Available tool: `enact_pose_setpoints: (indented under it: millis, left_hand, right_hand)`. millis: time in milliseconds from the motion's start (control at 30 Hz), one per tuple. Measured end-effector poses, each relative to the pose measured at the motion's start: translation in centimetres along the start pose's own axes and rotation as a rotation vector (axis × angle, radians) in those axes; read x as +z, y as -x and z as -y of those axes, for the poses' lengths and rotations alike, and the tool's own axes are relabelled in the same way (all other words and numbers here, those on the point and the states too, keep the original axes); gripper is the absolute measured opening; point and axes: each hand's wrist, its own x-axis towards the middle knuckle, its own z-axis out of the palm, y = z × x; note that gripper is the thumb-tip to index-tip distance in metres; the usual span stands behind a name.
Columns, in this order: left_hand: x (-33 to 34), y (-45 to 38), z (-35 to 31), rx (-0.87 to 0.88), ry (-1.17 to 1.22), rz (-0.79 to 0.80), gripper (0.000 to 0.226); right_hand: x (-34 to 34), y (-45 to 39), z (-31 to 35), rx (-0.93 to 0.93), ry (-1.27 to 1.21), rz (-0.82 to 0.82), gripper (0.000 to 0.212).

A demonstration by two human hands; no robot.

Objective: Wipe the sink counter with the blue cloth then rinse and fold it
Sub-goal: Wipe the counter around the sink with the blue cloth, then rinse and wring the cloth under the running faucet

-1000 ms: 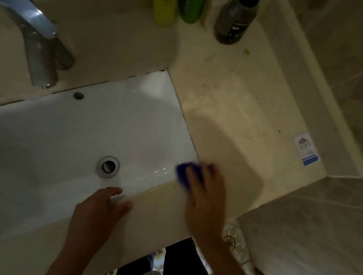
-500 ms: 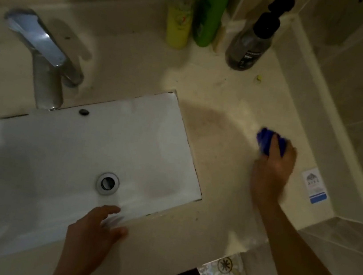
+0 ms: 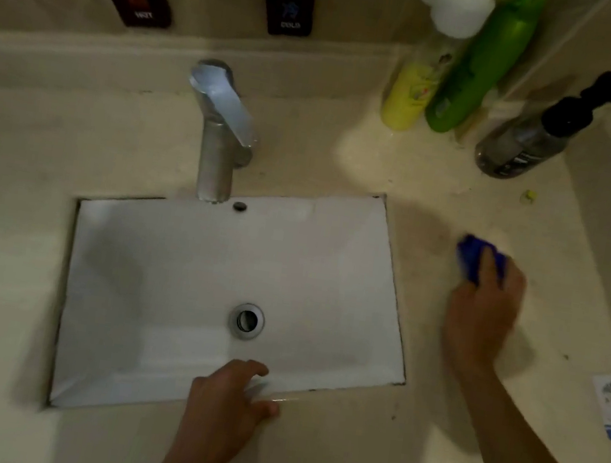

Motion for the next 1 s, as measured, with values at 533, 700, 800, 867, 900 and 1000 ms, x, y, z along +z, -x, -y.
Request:
enact_pose_setpoints:
  millis: [533,700,800,867,900,1000]
  left_hand:
    - [-15.4,-3.3,-7.1,0.123,0.849,-0.479,0.023]
    - [-19.1,-4.7,-9.6,0.124,1.165,-0.389,0.027]
    - [-19.8,-6.0,-11.1,0.154,1.349,-0.159,0.023]
    - [-20.3,-6.6,-12.3,0.147,1.444,-0.045,0.032]
    - [-20.5,-6.8,-12.8,0.13,1.494,-0.016,0.036]
    - [-20.9,-7.1,-14.0,0.091,1.621,-0.01,0.041]
  right_hand:
    - [11.2,2.0,18.0,-0.647,-0.194,0.432,0.045]
    - [9.1,6.2,19.5,-0.736,-0.291,0.636,0.04]
    - [5.9,7.5,19.7,-0.185,-0.582,0.885,0.05]
    - [4.7,8.3,19.4,0.118,-0.855,0.958,0.049]
    - [4.4,8.7,19.3,0.264,-0.989,0.974,0.048]
    - [3.3,9.5,19.7,0.697,-1.213,0.95,0.035]
